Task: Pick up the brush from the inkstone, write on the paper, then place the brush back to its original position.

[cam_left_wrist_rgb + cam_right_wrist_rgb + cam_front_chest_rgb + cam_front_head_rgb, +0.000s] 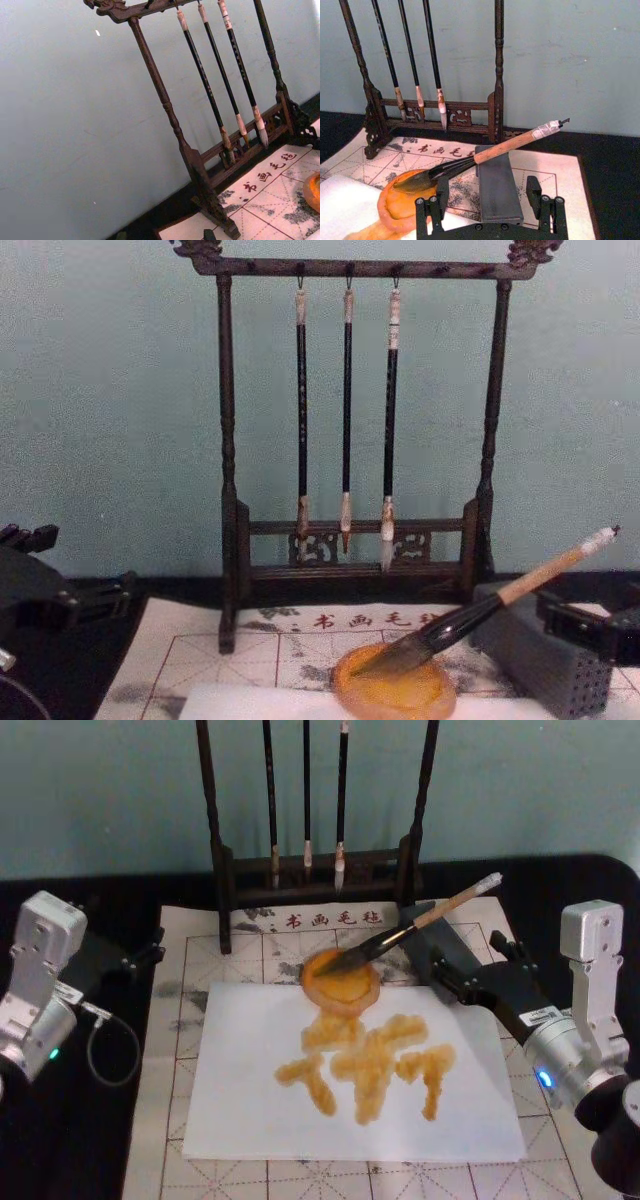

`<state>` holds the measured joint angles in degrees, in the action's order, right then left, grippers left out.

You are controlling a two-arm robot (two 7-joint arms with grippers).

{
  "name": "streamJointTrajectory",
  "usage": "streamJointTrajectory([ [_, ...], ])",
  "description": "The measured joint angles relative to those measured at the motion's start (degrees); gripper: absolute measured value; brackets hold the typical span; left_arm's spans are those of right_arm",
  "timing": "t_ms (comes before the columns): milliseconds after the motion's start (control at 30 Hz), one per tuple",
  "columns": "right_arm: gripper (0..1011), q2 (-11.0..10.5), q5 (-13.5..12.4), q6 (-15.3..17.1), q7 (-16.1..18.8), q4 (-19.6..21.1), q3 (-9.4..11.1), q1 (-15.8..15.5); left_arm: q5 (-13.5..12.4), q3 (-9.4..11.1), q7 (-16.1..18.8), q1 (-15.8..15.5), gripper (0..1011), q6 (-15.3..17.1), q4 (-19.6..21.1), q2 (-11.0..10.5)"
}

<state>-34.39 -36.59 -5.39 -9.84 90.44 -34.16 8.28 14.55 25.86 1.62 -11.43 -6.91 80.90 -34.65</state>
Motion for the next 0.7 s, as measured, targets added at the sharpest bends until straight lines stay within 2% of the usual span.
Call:
streamJointTrajectory([
  [700,1000,0.0,-0.18,0.08,0.08,0.01,0.06,0.0,0.0,0.0,0.0,0.0,1001,0.0,0.0,0.0],
])
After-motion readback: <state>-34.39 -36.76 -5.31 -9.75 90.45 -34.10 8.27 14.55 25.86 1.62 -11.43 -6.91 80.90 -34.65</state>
